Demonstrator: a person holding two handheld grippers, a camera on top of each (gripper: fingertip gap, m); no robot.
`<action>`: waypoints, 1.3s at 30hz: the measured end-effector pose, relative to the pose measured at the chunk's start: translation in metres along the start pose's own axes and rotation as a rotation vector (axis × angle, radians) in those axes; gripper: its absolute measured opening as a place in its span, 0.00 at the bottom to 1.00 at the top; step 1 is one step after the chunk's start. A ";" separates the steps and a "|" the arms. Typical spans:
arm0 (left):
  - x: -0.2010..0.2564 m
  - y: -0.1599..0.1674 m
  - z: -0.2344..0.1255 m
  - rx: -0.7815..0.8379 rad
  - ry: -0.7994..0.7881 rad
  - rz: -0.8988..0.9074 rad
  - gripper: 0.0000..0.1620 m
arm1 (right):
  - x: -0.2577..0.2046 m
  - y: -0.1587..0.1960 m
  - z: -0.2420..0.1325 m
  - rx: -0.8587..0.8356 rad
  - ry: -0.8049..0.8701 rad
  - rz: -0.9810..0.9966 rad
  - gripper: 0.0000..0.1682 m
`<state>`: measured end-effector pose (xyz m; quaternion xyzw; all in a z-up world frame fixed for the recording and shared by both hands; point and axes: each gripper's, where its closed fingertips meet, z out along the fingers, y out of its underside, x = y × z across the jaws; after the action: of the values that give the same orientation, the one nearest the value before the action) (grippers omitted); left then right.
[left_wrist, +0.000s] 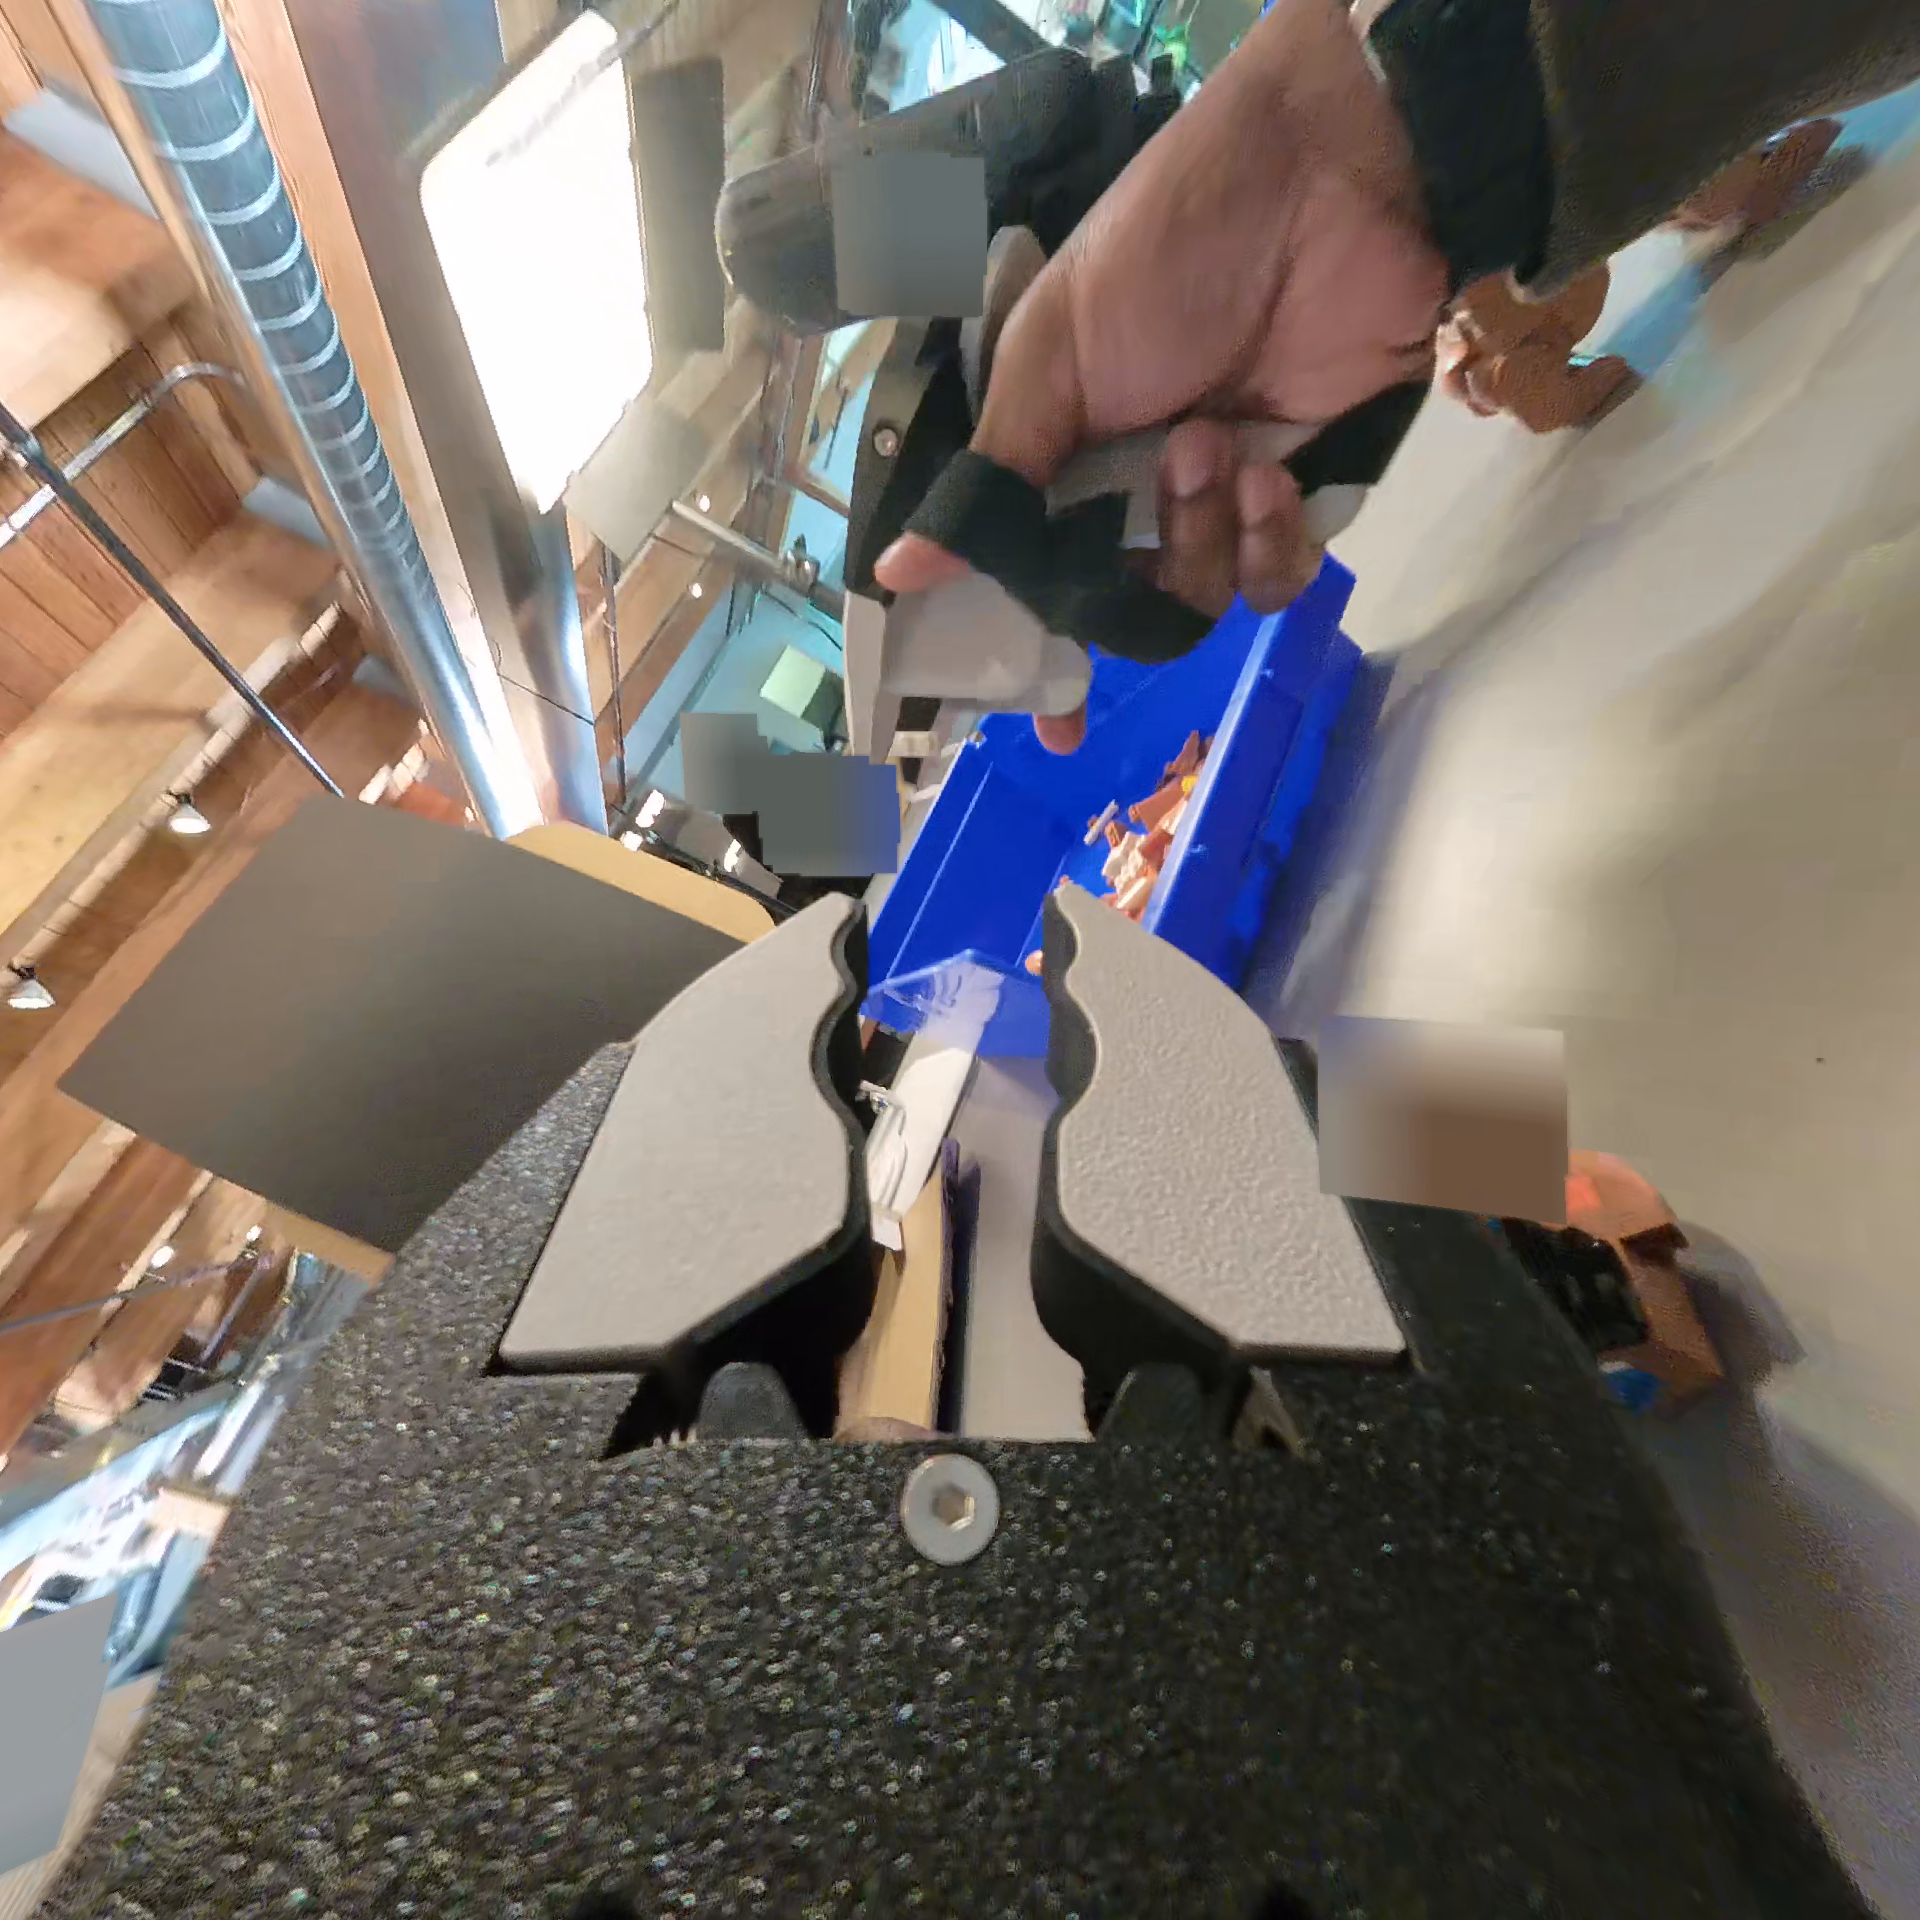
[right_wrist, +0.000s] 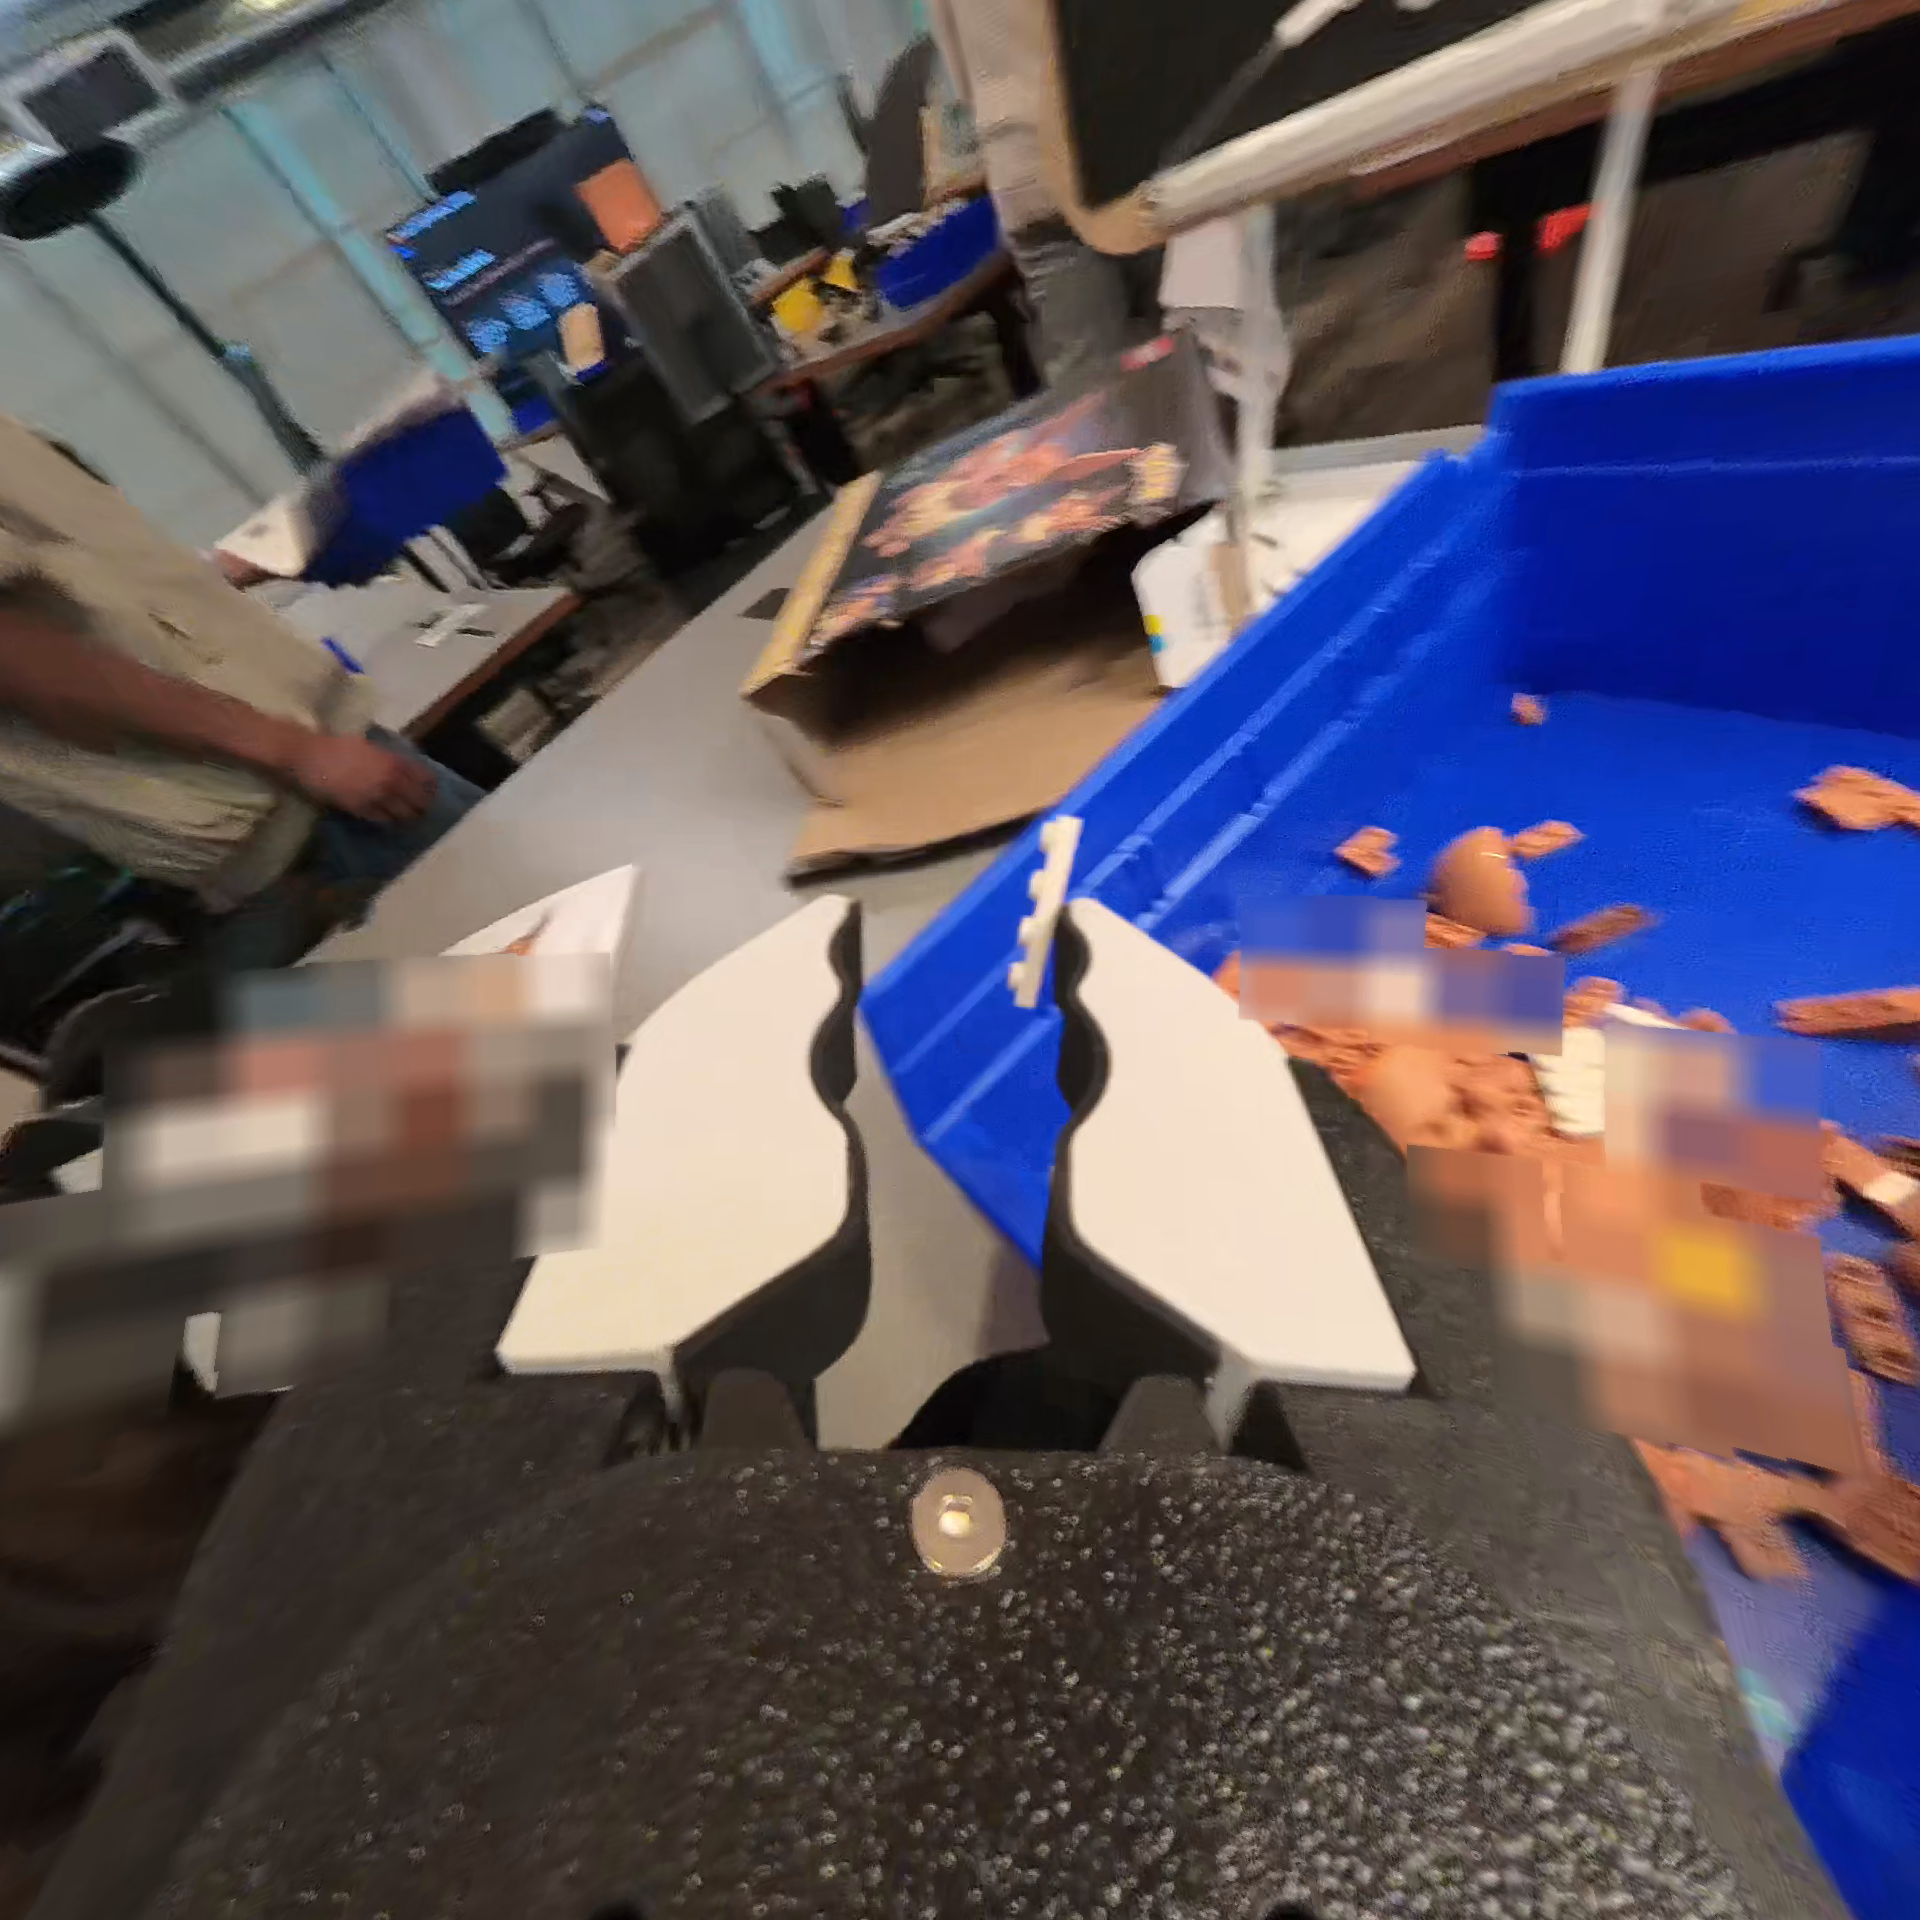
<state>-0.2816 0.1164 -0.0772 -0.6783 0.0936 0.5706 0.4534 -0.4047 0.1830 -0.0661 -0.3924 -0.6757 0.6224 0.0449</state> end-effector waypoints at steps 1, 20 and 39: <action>0.000 0.004 0.000 -0.012 0.018 -0.021 0.20 | 0.014 0.001 -0.002 -0.009 0.044 -0.001 0.25; 0.042 0.023 -0.040 -0.076 0.612 -0.470 0.33 | -0.069 0.104 -0.018 -0.186 -0.224 -0.303 0.23; 0.012 0.015 -0.059 -0.054 0.375 -0.426 0.29 | -0.143 0.247 -0.042 -0.820 -0.449 -0.989 0.04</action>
<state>-0.2469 0.0698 -0.0991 -0.7884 0.0158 0.3292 0.5195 -0.1664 0.1127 -0.2123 0.1164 -0.9499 0.2886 0.0304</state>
